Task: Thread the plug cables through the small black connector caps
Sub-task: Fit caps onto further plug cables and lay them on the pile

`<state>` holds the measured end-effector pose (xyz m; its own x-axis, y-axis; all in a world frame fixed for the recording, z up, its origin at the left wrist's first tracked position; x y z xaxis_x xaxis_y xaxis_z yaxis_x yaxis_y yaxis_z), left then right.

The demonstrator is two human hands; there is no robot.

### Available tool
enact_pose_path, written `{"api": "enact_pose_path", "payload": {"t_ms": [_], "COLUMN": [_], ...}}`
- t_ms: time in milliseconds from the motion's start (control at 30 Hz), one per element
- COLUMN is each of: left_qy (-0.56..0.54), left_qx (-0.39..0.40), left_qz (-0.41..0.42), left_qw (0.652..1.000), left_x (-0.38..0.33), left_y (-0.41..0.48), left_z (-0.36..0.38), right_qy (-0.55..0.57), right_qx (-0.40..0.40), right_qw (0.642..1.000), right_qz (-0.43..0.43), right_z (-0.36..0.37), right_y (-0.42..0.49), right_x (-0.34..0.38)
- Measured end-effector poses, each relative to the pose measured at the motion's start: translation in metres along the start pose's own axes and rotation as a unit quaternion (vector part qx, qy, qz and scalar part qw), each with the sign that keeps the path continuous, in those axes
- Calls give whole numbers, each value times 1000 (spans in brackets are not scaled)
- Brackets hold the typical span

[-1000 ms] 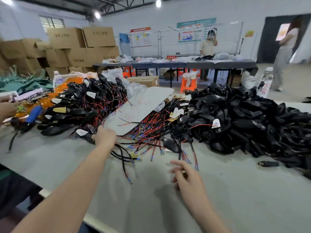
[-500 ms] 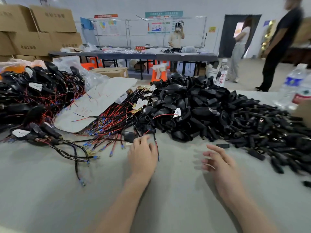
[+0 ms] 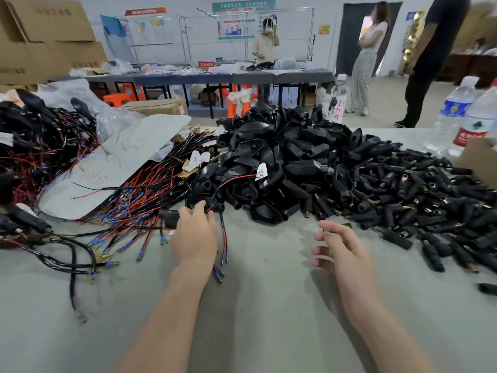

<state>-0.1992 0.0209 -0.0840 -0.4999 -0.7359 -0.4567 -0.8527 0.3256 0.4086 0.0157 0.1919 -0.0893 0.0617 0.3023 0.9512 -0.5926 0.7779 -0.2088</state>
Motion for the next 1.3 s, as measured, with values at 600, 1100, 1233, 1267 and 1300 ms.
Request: {"api": "enact_pose_path", "payload": {"t_ms": [600, 1100, 1233, 1267, 1300], "left_qy": [-621, -711, -727, -733, -740], "left_qx": [-10, 222, 200, 192, 180], "left_qz": [-72, -44, -30, -28, -28], "left_qw": [780, 665, 656, 652, 647], "left_x": [-49, -97, -93, -92, -90], "left_y": [-30, -62, -56, -55, -53], "left_z": [-35, -14, -17, -17, -16], "right_qy": [-489, -610, -581, -566, -554], "right_qx": [-154, -149, -147, -151, -155], "right_qw": [851, 765, 785, 793, 799], "right_qz": [-108, -143, -161, -168, -174], "right_z": [-22, -17, -19, -19, -19], "right_y": [4, 25, 31, 30, 29], "right_x": [4, 3, 5, 6, 6]}}
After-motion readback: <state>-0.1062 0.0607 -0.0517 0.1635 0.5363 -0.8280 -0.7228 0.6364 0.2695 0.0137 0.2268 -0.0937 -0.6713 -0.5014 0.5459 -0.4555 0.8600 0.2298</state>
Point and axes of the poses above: each hand's wrist, its own y-axis towards the middle knuckle, its own z-axis out of the palm, x = y × z, the point moved 4 cm from there along y, towards the middle knuckle, and after that the axes turned 11 degrees about z, right-handed, at the moved point
